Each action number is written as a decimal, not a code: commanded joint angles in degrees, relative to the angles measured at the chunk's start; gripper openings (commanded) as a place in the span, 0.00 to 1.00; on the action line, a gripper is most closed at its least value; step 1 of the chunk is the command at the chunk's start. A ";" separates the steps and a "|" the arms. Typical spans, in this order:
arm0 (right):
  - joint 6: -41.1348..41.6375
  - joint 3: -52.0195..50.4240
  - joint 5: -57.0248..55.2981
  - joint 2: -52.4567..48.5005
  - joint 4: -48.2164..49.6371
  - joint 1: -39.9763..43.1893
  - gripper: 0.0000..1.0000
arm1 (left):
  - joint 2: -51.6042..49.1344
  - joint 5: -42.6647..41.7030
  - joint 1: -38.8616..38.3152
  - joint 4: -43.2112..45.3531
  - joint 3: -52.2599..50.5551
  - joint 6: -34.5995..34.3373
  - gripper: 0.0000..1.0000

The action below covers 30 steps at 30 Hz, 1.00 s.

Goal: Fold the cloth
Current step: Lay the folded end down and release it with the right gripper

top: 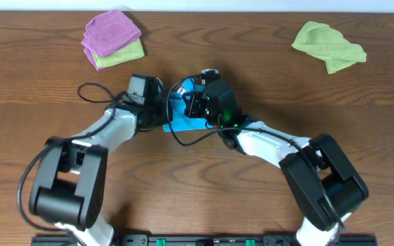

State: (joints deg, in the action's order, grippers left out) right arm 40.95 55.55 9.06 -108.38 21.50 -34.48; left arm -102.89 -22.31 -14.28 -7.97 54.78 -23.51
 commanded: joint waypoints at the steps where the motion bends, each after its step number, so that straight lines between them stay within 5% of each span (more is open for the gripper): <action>1: -2.10 0.98 -0.72 -0.52 -0.11 -0.46 0.02 | 3.98 -0.11 1.55 -1.16 0.57 1.49 0.06; 24: -2.49 2.64 -1.11 -5.64 1.01 -2.34 0.02 | 13.29 3.19 7.52 -9.88 0.57 5.16 0.06; 26: -2.49 2.97 -1.14 -5.79 1.05 -2.93 0.05 | 13.57 3.21 7.58 -10.49 0.57 5.18 0.06; 30: -2.49 3.34 -0.46 -5.86 1.25 -4.07 0.27 | 14.25 3.26 7.61 -11.13 0.57 5.35 0.06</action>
State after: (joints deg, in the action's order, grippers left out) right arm 39.29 57.65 8.29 -113.89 22.50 -37.58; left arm -90.28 -19.90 -6.98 -18.72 54.78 -19.40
